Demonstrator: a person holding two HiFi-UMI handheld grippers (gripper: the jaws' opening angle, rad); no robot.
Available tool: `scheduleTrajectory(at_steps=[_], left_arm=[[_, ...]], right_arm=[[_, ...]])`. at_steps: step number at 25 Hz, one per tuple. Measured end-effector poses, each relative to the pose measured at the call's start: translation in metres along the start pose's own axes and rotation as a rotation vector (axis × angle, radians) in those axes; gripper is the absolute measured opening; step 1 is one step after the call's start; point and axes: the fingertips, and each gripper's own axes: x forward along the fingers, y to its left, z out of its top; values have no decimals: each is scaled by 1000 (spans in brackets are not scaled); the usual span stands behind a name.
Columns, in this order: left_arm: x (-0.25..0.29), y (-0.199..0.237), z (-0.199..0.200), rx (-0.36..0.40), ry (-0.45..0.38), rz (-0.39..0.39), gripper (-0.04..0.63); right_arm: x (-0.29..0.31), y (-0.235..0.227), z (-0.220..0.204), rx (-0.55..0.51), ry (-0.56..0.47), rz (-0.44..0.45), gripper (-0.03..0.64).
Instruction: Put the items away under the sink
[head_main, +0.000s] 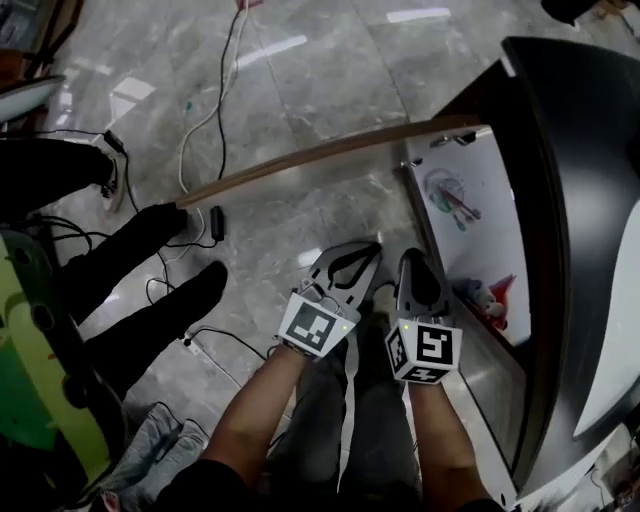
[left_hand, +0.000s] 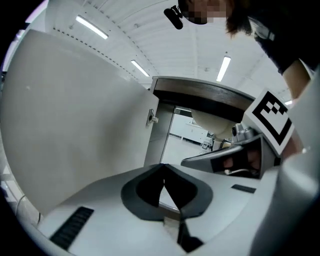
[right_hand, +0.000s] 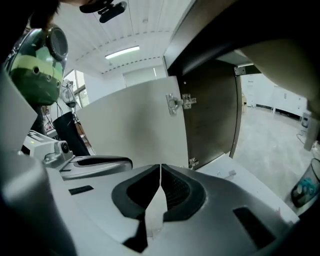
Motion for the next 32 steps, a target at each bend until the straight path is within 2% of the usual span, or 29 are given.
scheduleTrajectory(at_steps=[4, 10, 13, 18, 22, 28, 32], left_arm=[[-18, -33, 44, 27, 4, -25, 9], [-57, -47, 109, 92, 28, -61, 9], [-83, -54, 141, 47, 19, -44, 9], [-125, -60, 189, 107, -20, 11, 9], [-148, -66, 227, 75, -77, 41, 9], [-178, -90, 278, 213, -96, 64, 9], [-188, -95, 313, 213, -147, 67, 9]], right_arm=[[-37, 17, 39, -31, -29, 36, 37], [-74, 60, 104, -57, -94, 68, 37], [-102, 78, 129, -79, -119, 86, 37], [-143, 104, 171, -130, -176, 123, 37], [-169, 122, 203, -149, -223, 151, 37], [-214, 146, 240, -129, -267, 188, 37], [-239, 156, 265, -172, -316, 215, 37]])
